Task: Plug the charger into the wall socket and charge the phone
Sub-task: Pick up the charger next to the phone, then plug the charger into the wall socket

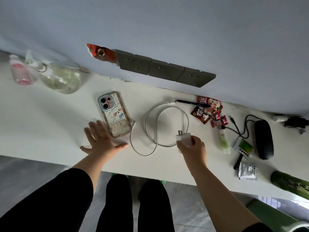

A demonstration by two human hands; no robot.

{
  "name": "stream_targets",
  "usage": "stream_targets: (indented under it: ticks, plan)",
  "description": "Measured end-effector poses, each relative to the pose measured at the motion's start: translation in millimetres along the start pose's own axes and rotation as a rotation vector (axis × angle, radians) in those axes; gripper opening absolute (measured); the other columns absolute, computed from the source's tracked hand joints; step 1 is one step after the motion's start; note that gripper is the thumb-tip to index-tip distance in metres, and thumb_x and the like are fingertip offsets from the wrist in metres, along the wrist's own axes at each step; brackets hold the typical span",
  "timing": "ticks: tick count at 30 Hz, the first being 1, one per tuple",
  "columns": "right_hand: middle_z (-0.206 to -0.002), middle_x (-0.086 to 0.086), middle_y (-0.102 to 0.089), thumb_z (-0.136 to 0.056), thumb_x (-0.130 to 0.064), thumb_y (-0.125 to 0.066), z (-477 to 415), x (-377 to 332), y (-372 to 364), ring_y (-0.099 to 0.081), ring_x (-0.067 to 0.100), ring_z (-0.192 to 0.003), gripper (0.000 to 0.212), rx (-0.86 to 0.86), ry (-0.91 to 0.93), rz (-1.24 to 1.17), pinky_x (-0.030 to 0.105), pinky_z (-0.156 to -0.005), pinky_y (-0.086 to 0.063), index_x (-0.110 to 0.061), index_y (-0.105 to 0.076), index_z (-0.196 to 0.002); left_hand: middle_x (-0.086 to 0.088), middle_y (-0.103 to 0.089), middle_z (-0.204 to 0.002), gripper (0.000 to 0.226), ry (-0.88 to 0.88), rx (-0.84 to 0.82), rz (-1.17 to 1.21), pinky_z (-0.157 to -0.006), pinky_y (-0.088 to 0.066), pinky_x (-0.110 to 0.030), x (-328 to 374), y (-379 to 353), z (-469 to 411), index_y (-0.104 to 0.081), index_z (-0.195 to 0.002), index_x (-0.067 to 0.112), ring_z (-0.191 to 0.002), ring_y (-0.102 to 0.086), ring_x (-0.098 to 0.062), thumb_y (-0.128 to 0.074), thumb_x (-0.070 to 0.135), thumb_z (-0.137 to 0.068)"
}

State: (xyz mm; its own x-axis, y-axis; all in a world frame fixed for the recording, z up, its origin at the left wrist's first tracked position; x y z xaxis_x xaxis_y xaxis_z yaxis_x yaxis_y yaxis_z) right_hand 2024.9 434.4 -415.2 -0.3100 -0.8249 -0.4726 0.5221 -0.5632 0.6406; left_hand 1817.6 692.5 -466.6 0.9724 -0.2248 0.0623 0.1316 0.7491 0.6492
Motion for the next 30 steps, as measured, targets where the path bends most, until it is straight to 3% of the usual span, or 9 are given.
stream_targets:
  ticks: [4,6,8,10,13,15,19,30]
  plan:
    - [-0.090,-0.001,-0.065,-0.072,-0.030,-0.076,16,-38,-13,-0.061,0.016,-0.079,0.038,-0.070,-0.020,-0.215,0.026,-0.060,-0.045,-0.015,-0.064,-0.105,-0.001,0.027,-0.158,0.134,-0.044,0.000,0.000,-0.109,-0.020,-0.068,-6,11,4,0.024,-0.146,0.028,-0.147,0.019,-0.025,-0.069,0.070,-0.060]
    - [-0.091,-0.002,-0.068,-0.076,-0.030,-0.075,22,-66,-26,-0.063,0.017,-0.082,0.027,-0.213,-0.045,-0.346,0.029,-0.070,-0.051,-0.021,-0.065,-0.100,-0.002,0.016,-0.159,0.129,-0.073,0.042,0.036,-0.108,-0.026,-0.067,-6,19,3,0.015,-0.148,0.033,-0.148,0.010,-0.027,-0.072,0.067,-0.059]
    - [-0.100,0.005,-0.070,-0.080,-0.031,-0.072,27,-94,-39,-0.068,0.023,-0.092,0.022,-0.371,-0.098,-0.503,0.039,-0.081,-0.057,-0.022,-0.064,-0.099,-0.001,0.018,-0.159,0.131,-0.069,0.066,0.070,-0.106,-0.024,-0.070,-4,25,0,0.015,-0.147,0.034,-0.148,0.011,-0.026,-0.073,0.069,-0.056]
    - [-0.102,0.009,-0.068,-0.083,-0.032,-0.068,27,-122,-46,-0.071,0.029,-0.093,0.029,-0.473,-0.111,-0.645,0.043,-0.078,-0.060,-0.017,-0.062,-0.107,-0.002,0.027,-0.157,0.141,-0.062,0.048,0.072,-0.105,-0.018,-0.073,1,24,-5,0.022,-0.146,0.029,-0.147,0.020,-0.026,-0.069,0.076,-0.050]
    - [-0.102,0.010,-0.064,-0.086,-0.035,-0.063,20,-155,-49,-0.074,0.031,-0.085,0.041,-0.547,-0.075,-0.727,0.038,-0.065,-0.060,-0.013,-0.055,-0.119,-0.003,0.030,-0.156,0.151,-0.040,0.019,0.080,-0.103,-0.013,-0.075,6,16,-16,0.028,-0.144,0.023,-0.145,0.023,-0.029,-0.065,0.083,-0.042]
    - [-0.100,0.012,-0.061,-0.087,-0.035,-0.062,15,-168,-49,-0.075,0.029,-0.078,0.041,-0.560,-0.043,-0.747,0.033,-0.060,-0.058,-0.010,-0.054,-0.119,-0.001,0.035,-0.154,0.154,-0.029,0.017,0.095,-0.104,-0.010,-0.075,5,10,-20,0.034,-0.141,0.025,-0.144,0.028,-0.027,-0.064,0.085,-0.038]
    - [-0.078,0.010,-0.055,-0.089,-0.029,-0.063,4,-177,-46,-0.063,0.019,-0.057,0.024,-0.482,-0.026,-0.858,0.030,-0.060,-0.057,-0.005,-0.063,-0.093,0.000,0.042,-0.151,0.155,-0.036,0.000,0.127,-0.103,-0.005,-0.076,2,5,-26,0.044,-0.134,0.030,-0.141,0.034,-0.026,-0.065,0.085,-0.037]
    - [-0.071,0.008,-0.055,-0.089,-0.029,-0.063,3,-179,-39,-0.058,0.019,-0.058,0.024,-0.382,-0.006,-0.862,0.026,-0.053,-0.054,-0.006,-0.064,-0.085,-0.003,0.044,-0.149,0.155,-0.011,-0.027,0.110,-0.104,-0.009,-0.075,6,8,-23,0.050,-0.124,0.028,-0.141,0.033,-0.029,-0.067,0.082,-0.040]
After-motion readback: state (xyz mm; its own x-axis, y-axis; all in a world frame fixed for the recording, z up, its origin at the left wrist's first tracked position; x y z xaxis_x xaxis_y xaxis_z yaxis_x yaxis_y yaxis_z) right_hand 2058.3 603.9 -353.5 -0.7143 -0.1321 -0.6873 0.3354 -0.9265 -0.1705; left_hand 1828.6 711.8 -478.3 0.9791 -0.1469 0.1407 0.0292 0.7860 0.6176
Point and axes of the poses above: each hand's wrist, its own z-axis away from the middle knuckle, its own y-axis out of the back of the hand, x = y × z, the point moved 6 cm from there along -z, towards the middle knuckle
